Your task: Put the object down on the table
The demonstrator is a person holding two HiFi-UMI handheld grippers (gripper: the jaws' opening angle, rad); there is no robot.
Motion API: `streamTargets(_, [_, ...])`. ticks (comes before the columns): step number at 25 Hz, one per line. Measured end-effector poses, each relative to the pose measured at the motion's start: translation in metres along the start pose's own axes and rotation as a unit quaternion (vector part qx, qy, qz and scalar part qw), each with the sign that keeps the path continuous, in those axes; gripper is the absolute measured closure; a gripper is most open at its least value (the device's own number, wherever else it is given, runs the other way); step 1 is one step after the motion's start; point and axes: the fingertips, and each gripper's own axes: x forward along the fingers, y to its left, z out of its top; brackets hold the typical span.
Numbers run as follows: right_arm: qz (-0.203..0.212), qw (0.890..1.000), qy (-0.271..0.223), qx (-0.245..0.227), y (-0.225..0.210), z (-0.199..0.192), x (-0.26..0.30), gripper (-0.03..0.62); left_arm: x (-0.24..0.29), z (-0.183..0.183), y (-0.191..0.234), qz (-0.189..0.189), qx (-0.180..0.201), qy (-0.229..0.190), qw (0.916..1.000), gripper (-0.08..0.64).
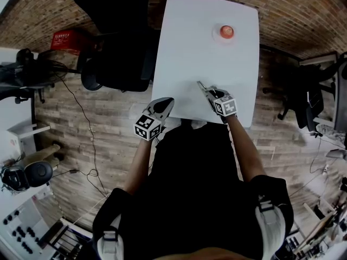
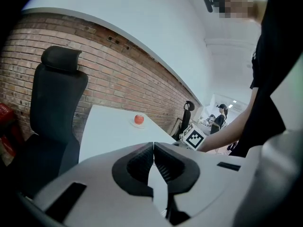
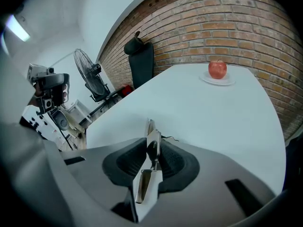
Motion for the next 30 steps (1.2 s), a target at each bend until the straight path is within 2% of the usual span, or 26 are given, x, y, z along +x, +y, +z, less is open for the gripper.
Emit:
streamTargets(11, [-0.004, 1.0, -0.004, 0.004, -0.007, -0.007, 0.001, 0.502, -0.007, 0.003, -0.009, 0.006, -0.006, -0.015, 0.9999, 0.538])
streamTargets(30, [-0.028, 0.999, -0.015, 0.014, -0.019, -0.004, -0.002, 0.456, -0.008, 0.008, -0.01, 0.003, 0.004, -0.01, 0.9999, 0.538])
